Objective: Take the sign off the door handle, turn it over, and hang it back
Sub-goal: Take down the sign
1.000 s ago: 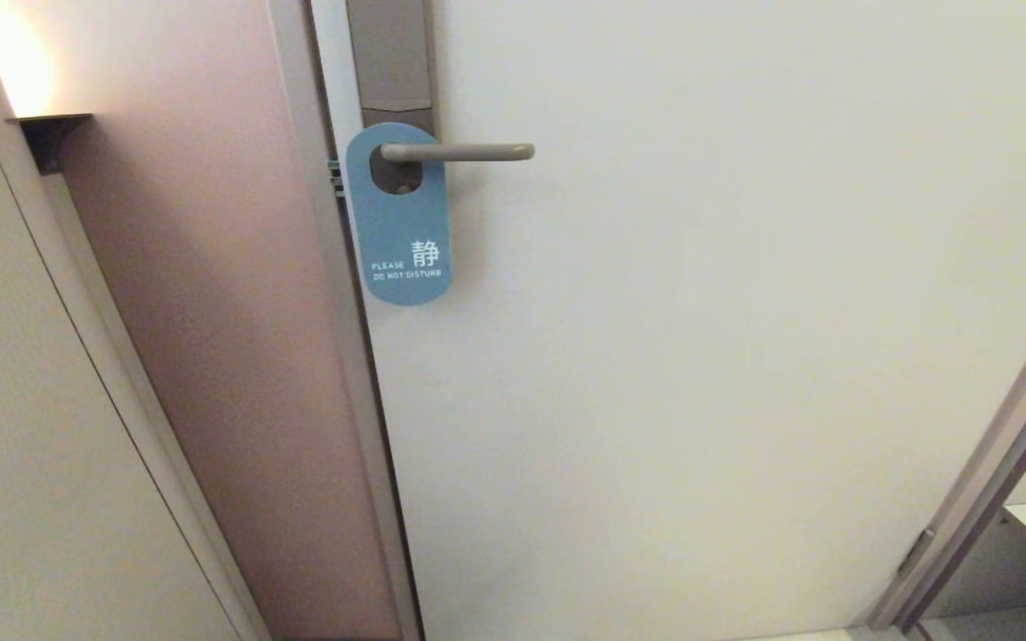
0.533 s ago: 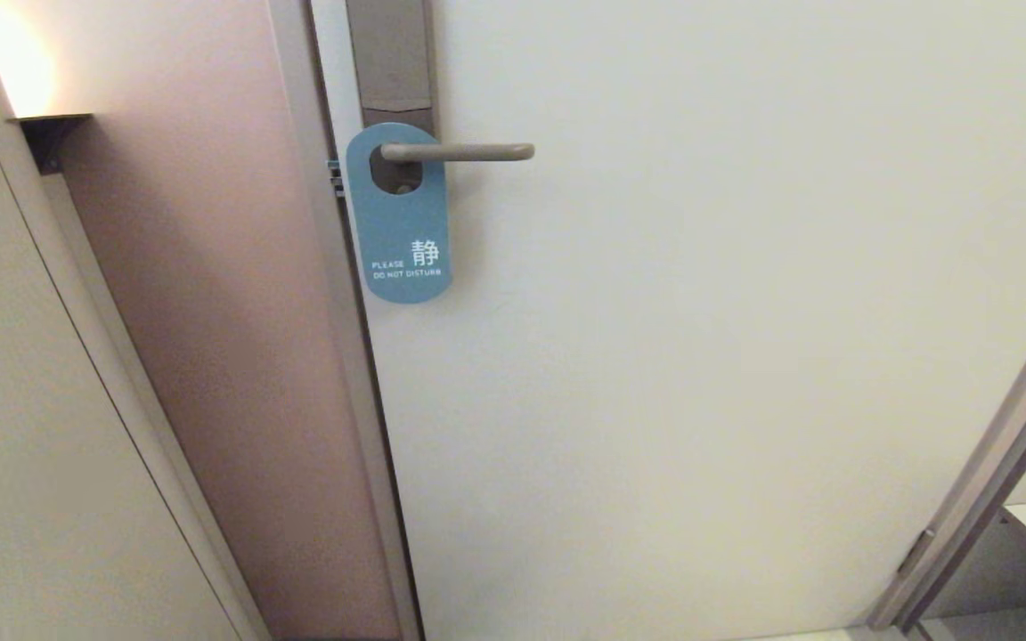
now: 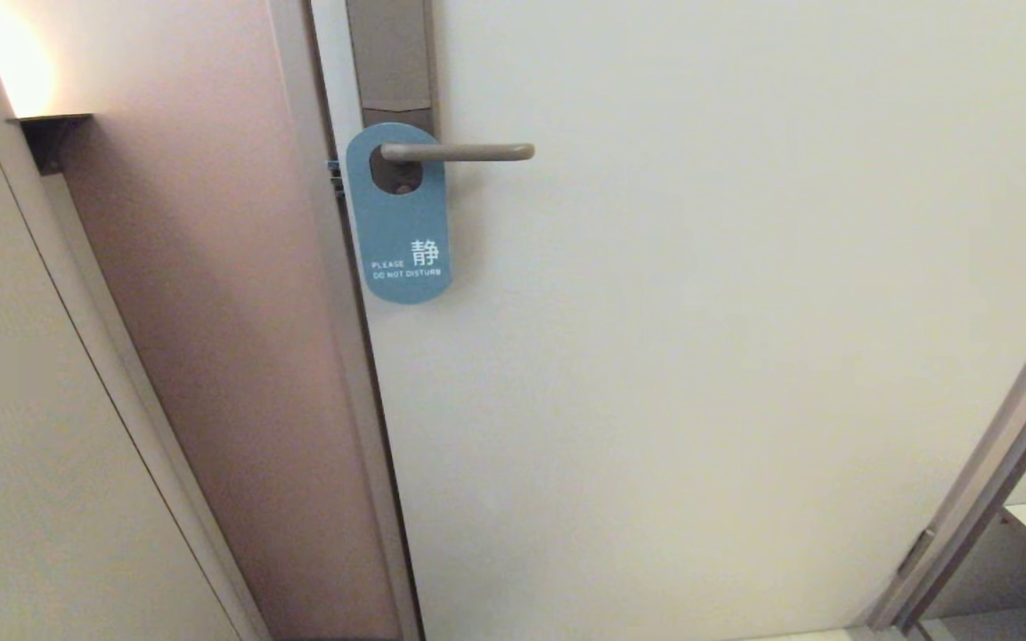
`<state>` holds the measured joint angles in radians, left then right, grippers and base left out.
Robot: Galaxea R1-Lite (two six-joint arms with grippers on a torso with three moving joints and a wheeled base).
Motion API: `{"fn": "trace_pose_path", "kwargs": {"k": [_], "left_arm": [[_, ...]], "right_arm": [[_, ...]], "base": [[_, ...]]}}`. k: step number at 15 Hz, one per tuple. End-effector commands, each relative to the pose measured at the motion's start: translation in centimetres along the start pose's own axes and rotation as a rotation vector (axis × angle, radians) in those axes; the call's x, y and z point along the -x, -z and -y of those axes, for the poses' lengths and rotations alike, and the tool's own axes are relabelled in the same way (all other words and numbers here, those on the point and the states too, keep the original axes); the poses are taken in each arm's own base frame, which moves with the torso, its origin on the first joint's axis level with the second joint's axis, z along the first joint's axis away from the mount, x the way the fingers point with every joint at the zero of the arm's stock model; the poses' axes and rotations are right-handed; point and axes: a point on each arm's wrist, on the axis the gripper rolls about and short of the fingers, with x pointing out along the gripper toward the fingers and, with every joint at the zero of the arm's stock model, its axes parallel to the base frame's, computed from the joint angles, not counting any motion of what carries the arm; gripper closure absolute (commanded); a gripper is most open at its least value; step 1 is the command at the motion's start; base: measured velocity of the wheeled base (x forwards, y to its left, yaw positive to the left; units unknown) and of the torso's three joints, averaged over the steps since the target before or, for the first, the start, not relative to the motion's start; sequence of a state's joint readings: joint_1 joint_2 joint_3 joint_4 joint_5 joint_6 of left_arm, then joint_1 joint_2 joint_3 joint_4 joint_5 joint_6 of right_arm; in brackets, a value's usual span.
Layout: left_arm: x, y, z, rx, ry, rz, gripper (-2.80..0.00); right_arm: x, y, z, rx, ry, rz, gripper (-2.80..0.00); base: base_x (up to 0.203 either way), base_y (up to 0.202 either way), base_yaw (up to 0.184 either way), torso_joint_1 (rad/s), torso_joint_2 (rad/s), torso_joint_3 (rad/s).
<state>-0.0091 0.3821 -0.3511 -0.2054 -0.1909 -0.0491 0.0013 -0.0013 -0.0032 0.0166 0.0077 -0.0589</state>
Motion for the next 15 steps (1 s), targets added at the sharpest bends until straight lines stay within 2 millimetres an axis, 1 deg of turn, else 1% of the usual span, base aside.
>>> {"fn": "trace_pose_path", "kwargs": {"k": [1,5,9,11,13,15], "left_arm": [[-3.4,-0.4,-0.6,0.026,-0.004,-0.102,0.00],[-8.7,-1.9,-1.6,0.049,-0.005,-0.137,0.00],[-13.7,-1.8,-2.5,0.053,-0.003,-0.145,0.00],[-15.5,-1.6,-2.9,0.070,0.020,-0.146,0.00],[-16.9,-1.9,-3.0,0.126,0.092,-0.138,0.00],[-18.2,-1.8,-3.2,0.143,0.134,-0.154,0.00]], "right_arm": [[0.0,0.0,0.0,0.001,-0.001,-0.002,0.00],[0.0,0.0,0.0,0.001,-0.001,-0.002,0.00],[0.0,0.0,0.0,0.001,-0.001,-0.002,0.00],[0.0,0.0,0.0,0.001,0.000,-0.002,0.00],[0.0,0.0,0.0,0.001,0.000,-0.002,0.00],[0.0,0.0,0.0,0.001,-0.002,-0.002,0.00]], "base": [[0.000,0.000,0.000,0.000,0.00,0.000],[0.000,0.000,0.000,0.000,0.00,0.000],[0.000,0.000,0.000,0.000,0.00,0.000],[0.000,0.000,0.000,0.000,0.00,0.000],[0.000,0.000,0.000,0.000,0.00,0.000],[0.000,0.000,0.000,0.000,0.00,0.000]]}}
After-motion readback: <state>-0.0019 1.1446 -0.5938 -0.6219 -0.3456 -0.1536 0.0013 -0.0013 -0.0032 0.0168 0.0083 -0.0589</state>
